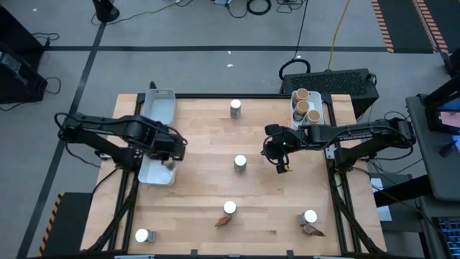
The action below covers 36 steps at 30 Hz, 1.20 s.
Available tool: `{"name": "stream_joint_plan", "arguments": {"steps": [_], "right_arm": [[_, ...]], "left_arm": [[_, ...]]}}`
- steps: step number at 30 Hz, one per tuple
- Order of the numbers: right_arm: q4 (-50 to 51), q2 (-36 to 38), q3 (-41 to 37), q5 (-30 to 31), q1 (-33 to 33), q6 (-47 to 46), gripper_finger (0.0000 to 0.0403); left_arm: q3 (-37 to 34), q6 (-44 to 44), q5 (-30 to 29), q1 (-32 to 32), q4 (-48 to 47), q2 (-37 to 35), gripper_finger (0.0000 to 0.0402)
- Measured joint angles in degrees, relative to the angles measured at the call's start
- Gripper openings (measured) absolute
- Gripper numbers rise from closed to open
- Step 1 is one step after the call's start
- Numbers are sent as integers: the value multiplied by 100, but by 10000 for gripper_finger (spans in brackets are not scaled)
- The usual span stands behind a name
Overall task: Sort spices by type
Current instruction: Put the orange seasoning pack into the left white bin
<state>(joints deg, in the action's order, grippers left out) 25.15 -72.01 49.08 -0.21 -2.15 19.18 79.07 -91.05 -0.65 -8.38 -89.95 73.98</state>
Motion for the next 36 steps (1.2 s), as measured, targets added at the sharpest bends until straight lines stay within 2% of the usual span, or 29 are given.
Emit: {"name": "stream_joint_plan", "arguments": {"steps": [7, 14, 22, 28, 36], "right_arm": [[2, 0, 0, -13, 0, -44, 0], [87, 0, 0, -13, 0, -155, 0], [63, 0, -2, -13, -2, -146, 0], [-48, 0, -1, -13, -2, -104, 0], [-54, -2, 0, -11, -2, -70, 0]], "left_arm": [[-244, -153, 483, -2, -5, -12, 4], [-1117, -138, 668, -118, -16, -273, 4], [-1579, -607, -44, -116, -14, -1099, 4], [-2148, -619, 25, -116, -19, -1414, 4], [-2699, -608, 123, -114, -6, -1469, 4]]}}
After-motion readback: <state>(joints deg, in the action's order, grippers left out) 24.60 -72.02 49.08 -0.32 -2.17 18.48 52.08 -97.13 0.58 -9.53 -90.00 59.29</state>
